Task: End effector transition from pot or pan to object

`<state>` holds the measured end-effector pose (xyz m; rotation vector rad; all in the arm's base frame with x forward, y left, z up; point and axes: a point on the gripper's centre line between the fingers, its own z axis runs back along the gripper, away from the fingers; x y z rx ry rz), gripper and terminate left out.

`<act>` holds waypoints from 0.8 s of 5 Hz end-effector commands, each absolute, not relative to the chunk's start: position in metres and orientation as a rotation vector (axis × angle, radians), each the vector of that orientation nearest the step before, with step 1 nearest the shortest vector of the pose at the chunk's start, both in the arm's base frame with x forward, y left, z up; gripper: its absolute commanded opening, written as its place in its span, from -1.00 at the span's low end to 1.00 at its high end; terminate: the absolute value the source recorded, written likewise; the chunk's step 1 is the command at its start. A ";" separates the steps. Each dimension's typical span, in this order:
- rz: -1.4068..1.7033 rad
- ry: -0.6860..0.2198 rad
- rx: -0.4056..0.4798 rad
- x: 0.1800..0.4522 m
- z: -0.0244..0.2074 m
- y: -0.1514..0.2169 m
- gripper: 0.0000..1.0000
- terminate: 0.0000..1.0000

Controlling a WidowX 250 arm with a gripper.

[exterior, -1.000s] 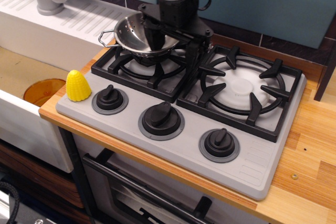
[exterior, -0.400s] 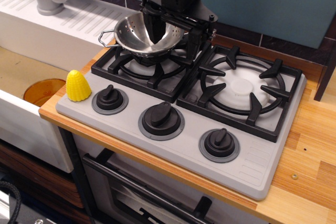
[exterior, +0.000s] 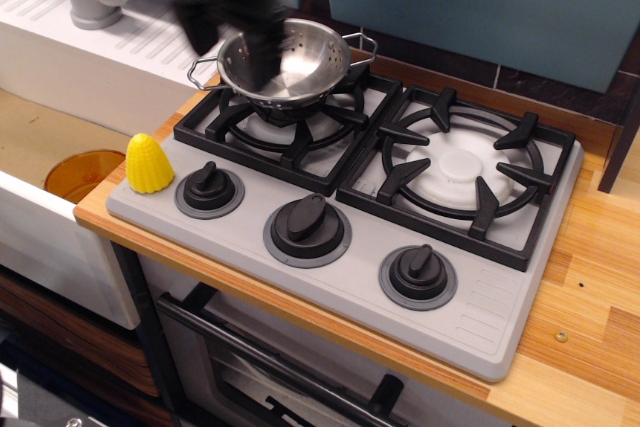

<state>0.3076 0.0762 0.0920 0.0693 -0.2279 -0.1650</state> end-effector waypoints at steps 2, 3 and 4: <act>-0.181 -0.331 0.133 0.288 0.091 0.111 1.00 -1.00; -0.189 -0.340 0.136 0.276 0.088 0.120 1.00 -1.00; -0.160 -0.351 0.126 0.267 0.082 0.116 1.00 -1.00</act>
